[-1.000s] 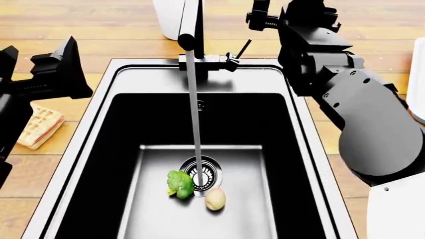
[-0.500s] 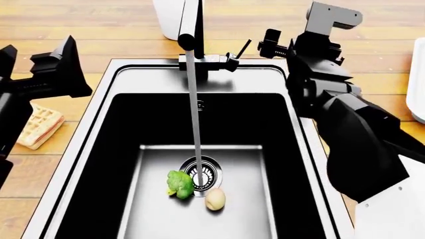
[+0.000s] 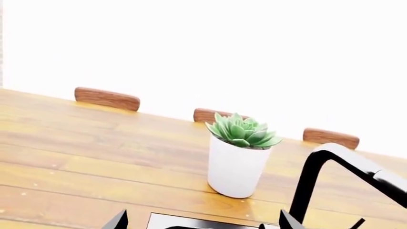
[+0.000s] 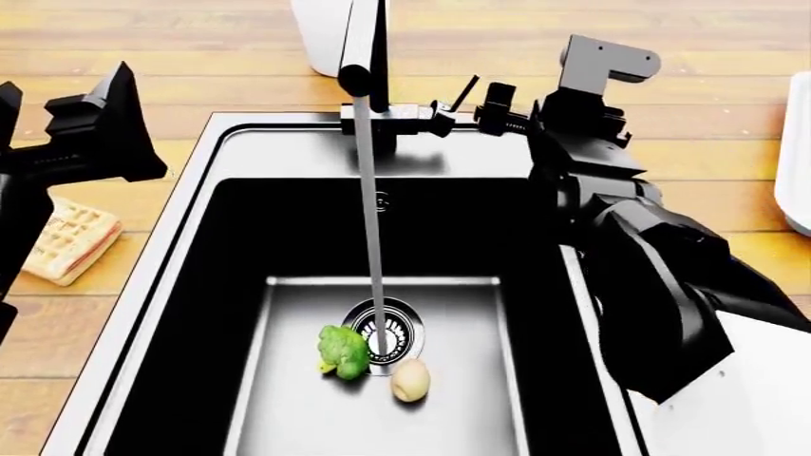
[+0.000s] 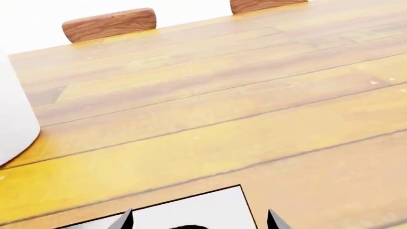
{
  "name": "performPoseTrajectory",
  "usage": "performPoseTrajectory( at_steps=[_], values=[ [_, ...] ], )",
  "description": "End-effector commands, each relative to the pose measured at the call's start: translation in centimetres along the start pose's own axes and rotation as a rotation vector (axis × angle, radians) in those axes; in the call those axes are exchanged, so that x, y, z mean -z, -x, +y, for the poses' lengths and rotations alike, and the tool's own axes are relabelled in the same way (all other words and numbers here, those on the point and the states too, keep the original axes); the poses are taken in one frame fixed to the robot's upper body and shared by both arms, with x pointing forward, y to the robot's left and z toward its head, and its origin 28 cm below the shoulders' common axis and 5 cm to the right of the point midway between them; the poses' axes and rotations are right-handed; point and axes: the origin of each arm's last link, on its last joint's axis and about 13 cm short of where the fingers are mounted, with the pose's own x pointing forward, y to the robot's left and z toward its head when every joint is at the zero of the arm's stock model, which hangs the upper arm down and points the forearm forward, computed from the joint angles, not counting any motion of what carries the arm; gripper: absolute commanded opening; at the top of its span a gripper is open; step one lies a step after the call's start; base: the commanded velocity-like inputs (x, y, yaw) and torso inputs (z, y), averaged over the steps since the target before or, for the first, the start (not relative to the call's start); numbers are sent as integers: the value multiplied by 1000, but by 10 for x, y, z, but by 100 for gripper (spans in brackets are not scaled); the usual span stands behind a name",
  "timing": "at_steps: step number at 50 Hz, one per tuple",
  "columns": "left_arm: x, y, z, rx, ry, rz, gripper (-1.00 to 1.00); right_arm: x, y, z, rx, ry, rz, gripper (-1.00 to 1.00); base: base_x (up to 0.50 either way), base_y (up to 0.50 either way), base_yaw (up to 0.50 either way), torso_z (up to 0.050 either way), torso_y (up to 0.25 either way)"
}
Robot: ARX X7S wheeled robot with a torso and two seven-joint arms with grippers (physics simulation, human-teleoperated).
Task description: Pick up the fruits and vegetables and place them in the sink. Turn on the sink faucet to wash them. Then turn the sink off and put them in the tray.
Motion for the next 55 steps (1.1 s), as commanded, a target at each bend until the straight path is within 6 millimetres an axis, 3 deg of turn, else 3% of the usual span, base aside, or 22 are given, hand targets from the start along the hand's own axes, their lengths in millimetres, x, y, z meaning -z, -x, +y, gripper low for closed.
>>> performPoseTrajectory(
  at_steps=[1, 24, 45, 55],
  values=[
    [10, 4, 2, -4, 1, 46, 100, 7, 3, 15, -60, 8, 13, 100, 0, 0, 0, 0, -10],
    [12, 7, 6, -14, 1, 43, 100, 18, 10, 37, -160, 59, 27, 100, 0, 0, 0, 0, -3],
    [14, 9, 7, -14, 3, 41, 100, 9, 10, 40, -166, 63, 0, 100, 0, 0, 0, 0, -3],
    [16, 9, 8, -15, 6, 40, 100, -3, 14, 51, -207, 108, -36, 100, 0, 0, 0, 0, -3]
  ],
)
